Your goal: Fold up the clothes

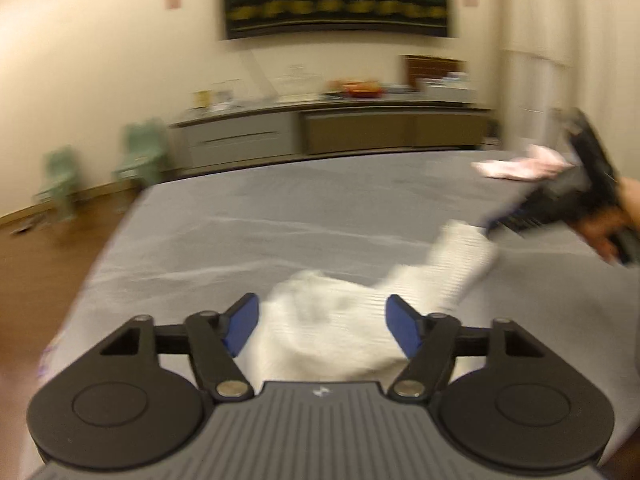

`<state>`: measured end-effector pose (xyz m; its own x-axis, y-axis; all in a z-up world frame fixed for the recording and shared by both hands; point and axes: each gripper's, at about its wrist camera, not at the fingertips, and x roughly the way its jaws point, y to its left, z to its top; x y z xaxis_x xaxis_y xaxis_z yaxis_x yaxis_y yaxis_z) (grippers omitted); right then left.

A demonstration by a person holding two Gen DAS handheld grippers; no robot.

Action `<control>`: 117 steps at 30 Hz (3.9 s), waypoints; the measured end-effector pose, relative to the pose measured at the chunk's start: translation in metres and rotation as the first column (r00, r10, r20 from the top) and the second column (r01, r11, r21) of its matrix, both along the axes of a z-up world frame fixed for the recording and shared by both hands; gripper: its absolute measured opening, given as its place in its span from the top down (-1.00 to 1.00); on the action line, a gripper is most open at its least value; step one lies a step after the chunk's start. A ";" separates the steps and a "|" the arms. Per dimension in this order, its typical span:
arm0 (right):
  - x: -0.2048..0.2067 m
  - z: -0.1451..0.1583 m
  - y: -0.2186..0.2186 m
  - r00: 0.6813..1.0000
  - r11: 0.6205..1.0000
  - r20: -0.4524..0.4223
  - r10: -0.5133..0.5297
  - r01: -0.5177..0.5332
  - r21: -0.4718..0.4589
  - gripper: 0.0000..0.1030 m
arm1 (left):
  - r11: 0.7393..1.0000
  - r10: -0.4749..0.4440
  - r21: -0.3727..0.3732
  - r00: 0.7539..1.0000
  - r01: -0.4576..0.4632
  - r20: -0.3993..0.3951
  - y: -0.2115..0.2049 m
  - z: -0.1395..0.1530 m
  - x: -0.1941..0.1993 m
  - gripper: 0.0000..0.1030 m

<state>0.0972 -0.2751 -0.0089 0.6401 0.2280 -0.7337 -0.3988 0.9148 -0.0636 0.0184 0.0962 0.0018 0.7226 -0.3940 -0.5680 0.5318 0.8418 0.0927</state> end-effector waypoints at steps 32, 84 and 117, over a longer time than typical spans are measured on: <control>0.010 0.013 0.100 0.924 0.926 0.088 0.373 -0.365 -0.094 -0.65 | 0.972 0.199 -0.162 0.964 -0.170 0.177 0.009 0.046 0.035 0.82; 0.037 0.032 -0.010 0.996 0.969 -0.054 -0.076 0.086 0.233 -0.94 | 0.965 0.217 -0.129 0.972 -0.227 -0.089 -0.096 0.084 0.110 0.36; 0.021 0.002 0.019 0.966 0.966 -0.006 -0.260 0.260 -0.006 0.49 | 0.965 -0.253 -0.113 0.953 0.236 -0.165 -0.102 -0.039 0.032 0.24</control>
<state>0.1179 -0.2556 -0.0072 0.6721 0.0507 -0.7387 -0.1474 0.9868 -0.0664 0.0501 -0.0063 -0.0373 0.4890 -0.6017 -0.6316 0.7234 0.6843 -0.0918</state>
